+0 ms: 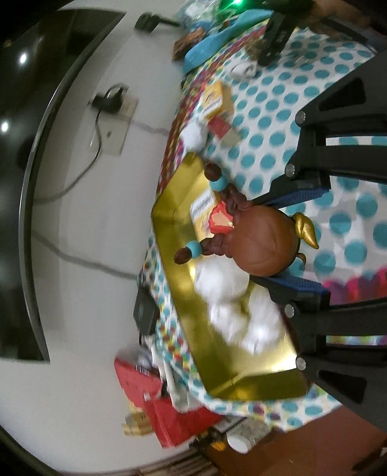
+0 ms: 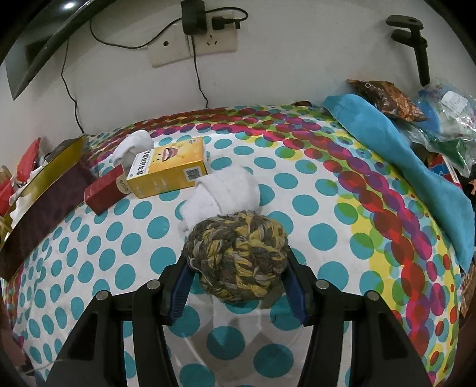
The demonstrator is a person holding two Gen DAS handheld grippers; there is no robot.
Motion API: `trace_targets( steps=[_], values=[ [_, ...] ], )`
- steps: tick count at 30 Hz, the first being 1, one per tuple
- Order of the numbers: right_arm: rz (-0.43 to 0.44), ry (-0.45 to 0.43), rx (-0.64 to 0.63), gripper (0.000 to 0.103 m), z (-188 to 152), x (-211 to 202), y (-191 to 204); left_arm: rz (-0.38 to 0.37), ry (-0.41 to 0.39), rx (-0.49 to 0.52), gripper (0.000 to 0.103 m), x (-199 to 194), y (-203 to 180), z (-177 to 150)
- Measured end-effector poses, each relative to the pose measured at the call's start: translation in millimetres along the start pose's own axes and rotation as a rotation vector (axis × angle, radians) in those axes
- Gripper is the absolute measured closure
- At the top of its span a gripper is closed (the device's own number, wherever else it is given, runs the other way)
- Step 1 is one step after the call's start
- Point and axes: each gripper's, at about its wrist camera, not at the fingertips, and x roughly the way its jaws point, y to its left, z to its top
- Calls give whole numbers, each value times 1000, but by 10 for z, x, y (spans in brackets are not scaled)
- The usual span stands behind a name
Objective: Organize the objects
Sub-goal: 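Carry the toy figure into the gold tin and open left tool while right holds the rope ball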
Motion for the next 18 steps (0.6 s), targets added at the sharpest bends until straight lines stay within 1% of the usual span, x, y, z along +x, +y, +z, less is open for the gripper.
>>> trace_targets(
  steps=[3, 9, 15, 18],
  values=[
    [7, 1, -3, 50, 3, -1, 3, 62, -5, -23, 61, -1, 219, 51],
    [17, 7, 1, 50, -1, 0, 13, 156, 3, -66, 61, 84, 576, 126],
    [23, 8, 0, 50, -6, 6, 23, 197, -5, -58, 61, 177, 687, 234],
    [22, 3, 1, 50, -6, -5, 20, 223, 4, -57, 61, 265, 722, 287]
  ],
)
